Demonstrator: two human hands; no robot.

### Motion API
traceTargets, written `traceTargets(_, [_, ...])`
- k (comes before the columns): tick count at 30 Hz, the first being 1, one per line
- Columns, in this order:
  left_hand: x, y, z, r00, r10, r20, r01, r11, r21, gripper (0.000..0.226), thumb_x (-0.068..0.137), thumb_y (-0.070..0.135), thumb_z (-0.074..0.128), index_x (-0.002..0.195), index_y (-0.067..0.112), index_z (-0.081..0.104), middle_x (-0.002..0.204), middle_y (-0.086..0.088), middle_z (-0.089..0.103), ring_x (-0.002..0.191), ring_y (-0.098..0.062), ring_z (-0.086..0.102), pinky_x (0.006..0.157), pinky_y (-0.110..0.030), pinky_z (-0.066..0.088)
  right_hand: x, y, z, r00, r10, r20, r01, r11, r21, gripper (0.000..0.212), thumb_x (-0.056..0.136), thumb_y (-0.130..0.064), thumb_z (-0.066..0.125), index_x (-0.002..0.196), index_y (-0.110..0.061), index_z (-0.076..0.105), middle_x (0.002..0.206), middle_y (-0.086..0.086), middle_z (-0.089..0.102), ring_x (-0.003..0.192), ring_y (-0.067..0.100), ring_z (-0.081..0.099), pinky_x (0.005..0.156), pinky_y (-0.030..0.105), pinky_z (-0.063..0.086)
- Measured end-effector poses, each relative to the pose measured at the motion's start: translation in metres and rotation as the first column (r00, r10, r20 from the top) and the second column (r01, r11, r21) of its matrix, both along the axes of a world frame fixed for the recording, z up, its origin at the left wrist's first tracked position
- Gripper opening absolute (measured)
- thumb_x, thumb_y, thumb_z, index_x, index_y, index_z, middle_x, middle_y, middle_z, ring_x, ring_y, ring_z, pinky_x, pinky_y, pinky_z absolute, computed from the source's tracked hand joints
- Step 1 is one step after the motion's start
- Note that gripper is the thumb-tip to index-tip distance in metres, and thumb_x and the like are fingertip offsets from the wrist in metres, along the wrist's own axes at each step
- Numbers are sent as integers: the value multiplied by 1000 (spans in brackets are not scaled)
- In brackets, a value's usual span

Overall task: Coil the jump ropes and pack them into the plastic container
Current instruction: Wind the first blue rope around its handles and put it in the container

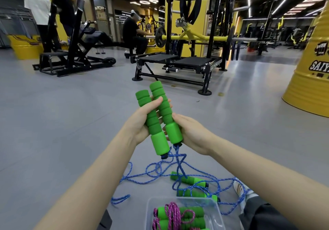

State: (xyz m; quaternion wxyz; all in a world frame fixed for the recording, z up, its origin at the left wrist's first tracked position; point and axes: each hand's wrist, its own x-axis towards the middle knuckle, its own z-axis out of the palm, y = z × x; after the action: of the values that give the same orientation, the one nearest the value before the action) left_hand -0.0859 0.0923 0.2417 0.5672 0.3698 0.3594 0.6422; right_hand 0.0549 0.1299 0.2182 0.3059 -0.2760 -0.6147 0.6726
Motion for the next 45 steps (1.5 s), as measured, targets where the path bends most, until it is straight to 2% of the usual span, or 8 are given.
traceTargets(9, [0,3,2,987,120,105,-123,992,22,12,93,16,53,88,15,64,79,0,69,79,-12,66,80,-30,55,-3,-16,-7,998,52,41,-53,999,4,38,94,-27,50,130,-17,49,127,6,60,106,18,59,96,37,46])
traceTargets(18, [25,13,-13,944,302,135,-300,953,-34,16,85,15,67,98,10,60,82,-1,66,77,-12,66,75,-33,57,-15,-18,-22,740,-535,407,211,760,615,48,56,-27,71,90,-18,38,88,-2,49,82,24,55,67,37,47])
traceTargets(23, [-1,4,-16,925,273,-263,-290,957,-29,81,67,40,80,135,20,40,117,3,55,105,-11,58,92,-31,45,15,4,-20,639,-467,611,-45,770,637,48,61,-29,73,92,-16,39,87,1,52,81,27,53,65,34,44])
traceTargets(26, [-20,-2,-17,278,315,-907,-155,947,281,120,47,75,71,148,30,23,147,8,30,137,-8,25,114,-31,19,30,11,-15,502,-487,715,-316,666,676,48,64,-31,73,96,-15,39,85,-2,47,78,24,49,59,30,35])
traceTargets(28, [-10,-6,-16,-245,248,-937,112,968,226,119,43,93,43,143,29,35,142,7,41,136,-10,29,118,-42,11,30,10,-13,486,-441,755,-411,646,643,48,65,-30,73,95,-16,39,86,-2,48,79,23,50,54,30,34])
traceTargets(37, [8,-9,-44,-612,208,-763,249,966,64,101,60,76,63,140,24,30,118,6,55,109,-17,54,88,-28,40,37,15,-14,540,-146,829,-503,733,457,53,67,-15,74,111,-18,46,75,-10,47,61,8,46,52,20,36])
traceTargets(42, [3,-6,-46,-577,120,-808,133,990,52,59,70,58,67,113,23,48,105,4,60,95,-20,58,69,-26,37,36,19,-21,604,-116,789,-464,754,466,56,65,-20,74,115,-19,48,93,-8,50,74,10,51,59,19,39])
traceTargets(45, [-11,-7,-41,-248,-104,-963,-23,995,-102,47,68,46,77,100,21,54,81,5,58,74,-18,54,62,-26,39,52,32,-18,767,-19,642,-297,875,381,58,74,-9,74,124,-20,47,97,-11,56,69,-1,58,72,14,46])
